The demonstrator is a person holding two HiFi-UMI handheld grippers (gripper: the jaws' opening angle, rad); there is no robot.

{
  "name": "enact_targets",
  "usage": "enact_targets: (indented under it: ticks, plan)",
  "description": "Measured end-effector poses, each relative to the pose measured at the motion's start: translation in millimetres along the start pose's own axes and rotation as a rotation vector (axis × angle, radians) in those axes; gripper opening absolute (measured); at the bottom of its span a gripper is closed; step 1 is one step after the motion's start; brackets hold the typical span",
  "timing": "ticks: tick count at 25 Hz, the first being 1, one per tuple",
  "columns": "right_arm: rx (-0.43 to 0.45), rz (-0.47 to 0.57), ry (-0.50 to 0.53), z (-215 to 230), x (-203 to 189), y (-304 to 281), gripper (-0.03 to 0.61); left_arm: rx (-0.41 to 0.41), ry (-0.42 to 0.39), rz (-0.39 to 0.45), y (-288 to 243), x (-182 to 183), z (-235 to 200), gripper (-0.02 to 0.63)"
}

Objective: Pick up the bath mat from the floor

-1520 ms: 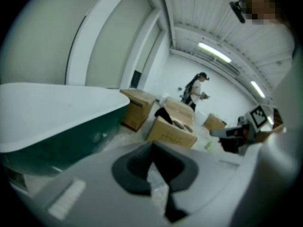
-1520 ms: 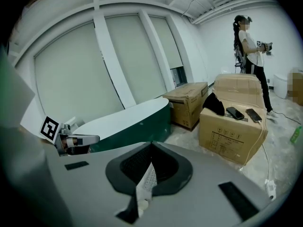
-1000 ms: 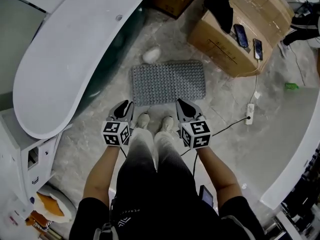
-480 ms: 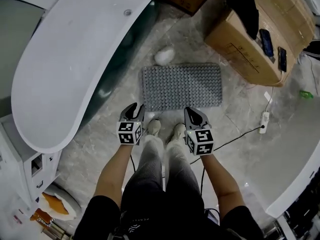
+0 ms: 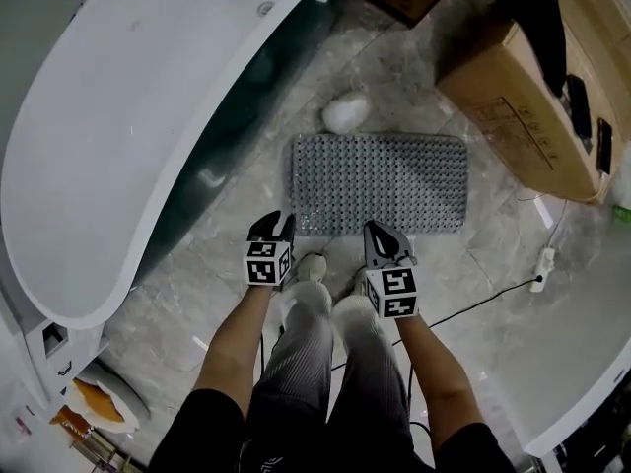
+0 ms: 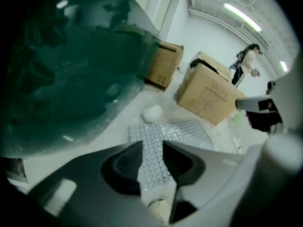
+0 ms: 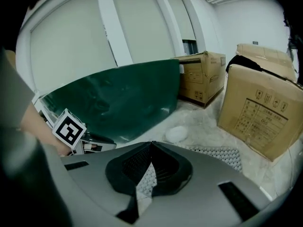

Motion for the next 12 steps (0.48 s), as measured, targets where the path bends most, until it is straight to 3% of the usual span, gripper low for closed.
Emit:
enact_targets:
  ticks: [12]
  plan:
    - [-0.025,-0.031,-0.008,55.1,-71.3,-88.5,-0.002,0.052,0.007,0.007,-105.1,-51.1,-34.8,0.135]
Point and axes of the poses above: the fingertips, and each gripper's own axes: y backward along the fingers, z to its right, x out of its top, the point moved 9 cm from there along y, backward along the fingers, and after that the axes turned 15 degrees about -y, right-handed, at the moved point
